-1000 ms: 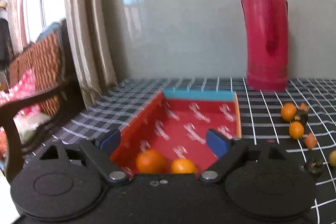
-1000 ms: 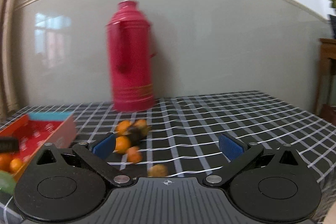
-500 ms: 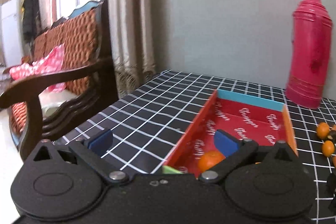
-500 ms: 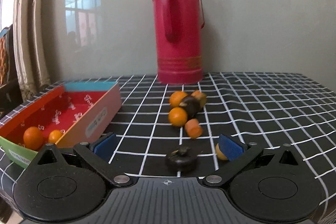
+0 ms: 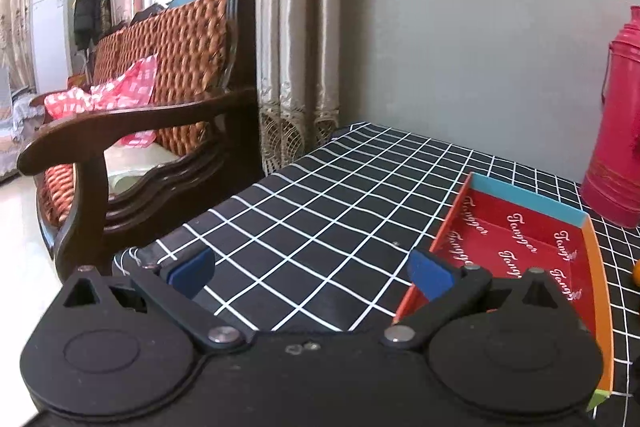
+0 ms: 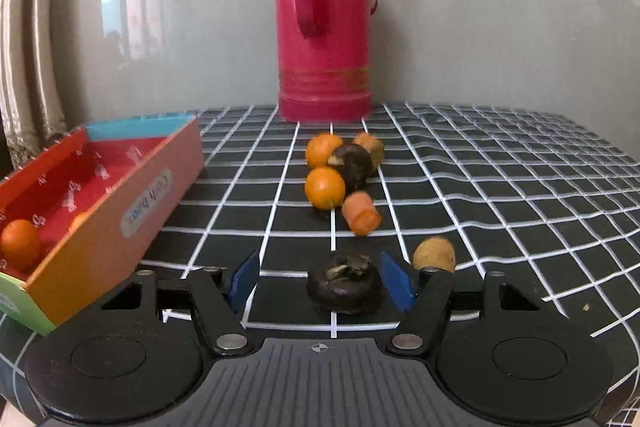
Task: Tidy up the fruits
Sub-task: 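Grasp the dark mangosteen with the right gripper, then carry the mangosteen with the right gripper into the box and release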
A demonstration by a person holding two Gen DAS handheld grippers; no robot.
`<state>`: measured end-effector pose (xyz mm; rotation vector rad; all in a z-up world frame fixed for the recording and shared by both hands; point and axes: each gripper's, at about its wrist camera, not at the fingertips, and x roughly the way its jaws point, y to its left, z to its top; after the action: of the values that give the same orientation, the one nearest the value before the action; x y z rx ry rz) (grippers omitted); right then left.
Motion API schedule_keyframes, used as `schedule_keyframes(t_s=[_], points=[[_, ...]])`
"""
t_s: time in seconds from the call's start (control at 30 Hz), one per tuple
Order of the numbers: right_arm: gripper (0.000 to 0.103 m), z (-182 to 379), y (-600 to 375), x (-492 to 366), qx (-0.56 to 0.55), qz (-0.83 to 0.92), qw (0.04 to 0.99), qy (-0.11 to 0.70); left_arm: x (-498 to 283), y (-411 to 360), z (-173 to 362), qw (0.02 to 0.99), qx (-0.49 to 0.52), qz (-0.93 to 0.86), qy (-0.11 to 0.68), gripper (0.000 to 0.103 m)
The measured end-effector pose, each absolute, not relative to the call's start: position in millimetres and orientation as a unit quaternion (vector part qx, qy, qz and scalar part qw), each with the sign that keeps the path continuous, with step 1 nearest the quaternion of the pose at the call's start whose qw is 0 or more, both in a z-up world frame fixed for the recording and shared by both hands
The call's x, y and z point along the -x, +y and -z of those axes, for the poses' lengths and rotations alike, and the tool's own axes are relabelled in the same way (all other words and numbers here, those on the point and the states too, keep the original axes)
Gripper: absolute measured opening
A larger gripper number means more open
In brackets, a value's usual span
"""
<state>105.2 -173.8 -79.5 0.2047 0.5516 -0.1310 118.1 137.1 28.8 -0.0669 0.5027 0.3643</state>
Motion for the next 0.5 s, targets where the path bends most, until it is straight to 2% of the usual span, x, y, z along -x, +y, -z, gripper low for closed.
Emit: schedule_keyframes(t_s=[0.07,0.1,0.13,0.17,0.37,0.5], points=[[0.067,81,-173,-106,-0.1,0.068,0.954,0.273,-119,140,-28,0.95,0.039,-0.183,0.251,0.097],[0.063,81,-174,-106,-0.102,0.067,0.955,0.271,-119,142,-28,0.949,0.041,-0.184,0.254,0.097],[0.047,81,-175,-105,-0.108,0.065,0.955,0.267,-119,143,-27,0.948,0.042,-0.185,0.255,0.097],[0.039,81,-176,-104,-0.113,0.061,0.956,0.264,-119,144,-27,0.948,0.042,-0.186,0.256,0.097],[0.039,79,-174,-102,-0.131,0.044,0.956,0.258,-118,147,-26,0.945,0.046,-0.195,0.258,0.097],[0.039,66,-171,-93,-0.162,0.002,0.962,0.218,-117,152,-26,0.943,0.058,-0.202,0.258,0.097]])
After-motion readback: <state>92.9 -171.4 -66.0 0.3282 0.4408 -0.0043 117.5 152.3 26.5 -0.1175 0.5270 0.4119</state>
